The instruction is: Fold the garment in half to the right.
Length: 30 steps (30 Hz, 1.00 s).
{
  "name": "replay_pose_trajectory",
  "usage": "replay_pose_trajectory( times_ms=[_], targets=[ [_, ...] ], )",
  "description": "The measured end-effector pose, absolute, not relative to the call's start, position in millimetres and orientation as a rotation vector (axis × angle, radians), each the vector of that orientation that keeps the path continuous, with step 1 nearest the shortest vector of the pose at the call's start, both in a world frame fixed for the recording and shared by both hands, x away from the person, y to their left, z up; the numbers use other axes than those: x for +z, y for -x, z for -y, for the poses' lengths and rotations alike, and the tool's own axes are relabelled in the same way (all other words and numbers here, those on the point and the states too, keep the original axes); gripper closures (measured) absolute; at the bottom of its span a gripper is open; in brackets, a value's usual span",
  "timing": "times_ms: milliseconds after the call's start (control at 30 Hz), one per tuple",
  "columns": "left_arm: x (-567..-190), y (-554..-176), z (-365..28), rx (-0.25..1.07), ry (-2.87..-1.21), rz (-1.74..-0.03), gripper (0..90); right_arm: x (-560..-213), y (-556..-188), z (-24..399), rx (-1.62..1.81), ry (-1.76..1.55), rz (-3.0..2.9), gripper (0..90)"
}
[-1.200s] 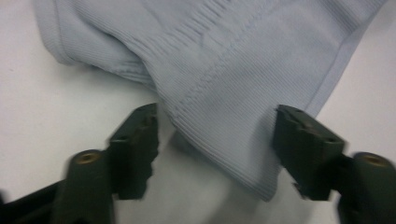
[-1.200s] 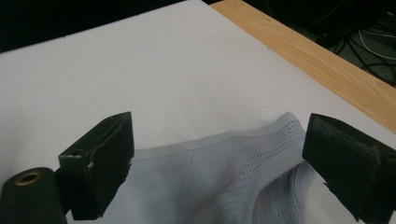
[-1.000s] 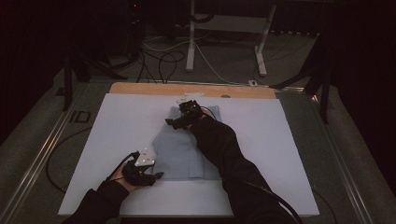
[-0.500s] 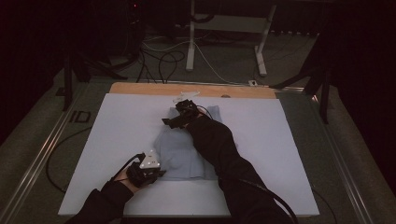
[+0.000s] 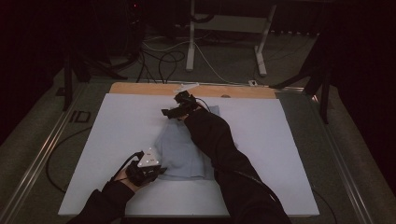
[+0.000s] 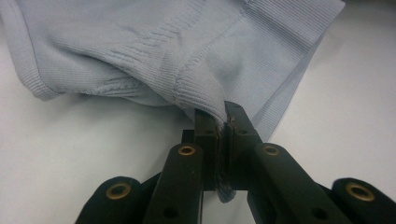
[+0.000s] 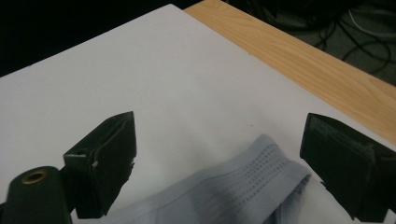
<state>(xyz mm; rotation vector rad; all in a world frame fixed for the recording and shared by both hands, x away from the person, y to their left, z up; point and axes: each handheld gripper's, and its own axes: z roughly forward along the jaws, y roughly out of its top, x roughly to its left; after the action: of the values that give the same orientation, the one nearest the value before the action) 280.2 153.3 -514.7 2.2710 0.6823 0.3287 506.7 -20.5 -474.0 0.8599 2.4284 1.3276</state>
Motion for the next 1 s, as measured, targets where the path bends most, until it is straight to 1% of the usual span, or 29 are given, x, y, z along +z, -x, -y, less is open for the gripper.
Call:
replay_pose_trajectory(
  times_ms=[67,200,233,300,333,400,500,533,567,600,633,667,733,933,1000],
  targets=[
    [-514.8,-280.2,-153.1,0.329,-2.273,-0.681,87.2,-474.7,-508.4,19.6,1.320,-0.874,-2.434,11.0],
    [-515.4,-280.5,-154.6,0.322,-2.265,-0.684,87.2,-479.3,-514.6,13.1,1.219,-0.948,-2.446,14.9],
    [-515.7,-280.6,-154.5,0.321,-2.269,-0.682,87.2,-481.7,-519.5,9.4,1.153,-1.012,-2.444,17.5],
    [-515.8,-280.8,-154.8,0.318,-2.266,-0.683,87.2,-482.5,-521.3,8.4,1.138,-1.026,-2.444,17.7],
    [-516.0,-280.8,-155.0,0.317,-2.266,-0.685,87.2,-485.2,-526.0,5.0,1.085,-1.050,-2.449,21.2],
    [-516.4,-280.7,-155.0,0.314,-2.267,-0.681,87.2,-486.1,-527.3,3.7,1.067,-1.063,-2.449,22.4],
    [-516.9,-280.9,-155.3,0.310,-2.263,-0.680,87.2,-490.3,-534.3,-0.7,1.003,-1.087,-2.439,28.5],
    [-516.9,-280.8,-155.4,0.310,-2.262,-0.680,87.2,-490.3,-534.3,-0.7,1.003,-1.087,-2.439,28.5],
    [-516.9,-280.7,-155.6,0.309,-2.259,-0.678,87.2,-491.5,-535.7,-1.7,0.990,-1.098,-2.430,30.8],
    [-516.7,-280.7,-155.7,0.306,-2.257,-0.677,87.2,-494.9,-538.7,-4.7,0.955,-1.101,-2.429,34.9],
    [-516.5,-280.9,-155.8,0.309,-2.256,-0.677,87.2,-494.9,-538.7,-4.7,0.955,-1.101,-2.429,34.9],
    [-516.4,-280.7,-155.8,0.310,-2.254,-0.677,87.2,-498.3,-540.9,-6.9,0.944,-1.105,-2.433,39.0],
    [-516.2,-280.2,-155.3,0.315,-2.258,-0.673,87.2,-500.1,-542.4,-7.5,0.930,-1.097,-2.440,40.1],
    [-516.2,-280.0,-155.3,0.310,-2.254,-0.671,87.2,-507.6,-545.4,-15.8,0.864,-1.059,-2.454,49.3],
    [-516.0,-280.2,-155.2,0.310,-2.255,-0.668,87.2,-508.8,-545.8,-16.5,0.855,-1.051,-2.456,50.6]
  ],
)
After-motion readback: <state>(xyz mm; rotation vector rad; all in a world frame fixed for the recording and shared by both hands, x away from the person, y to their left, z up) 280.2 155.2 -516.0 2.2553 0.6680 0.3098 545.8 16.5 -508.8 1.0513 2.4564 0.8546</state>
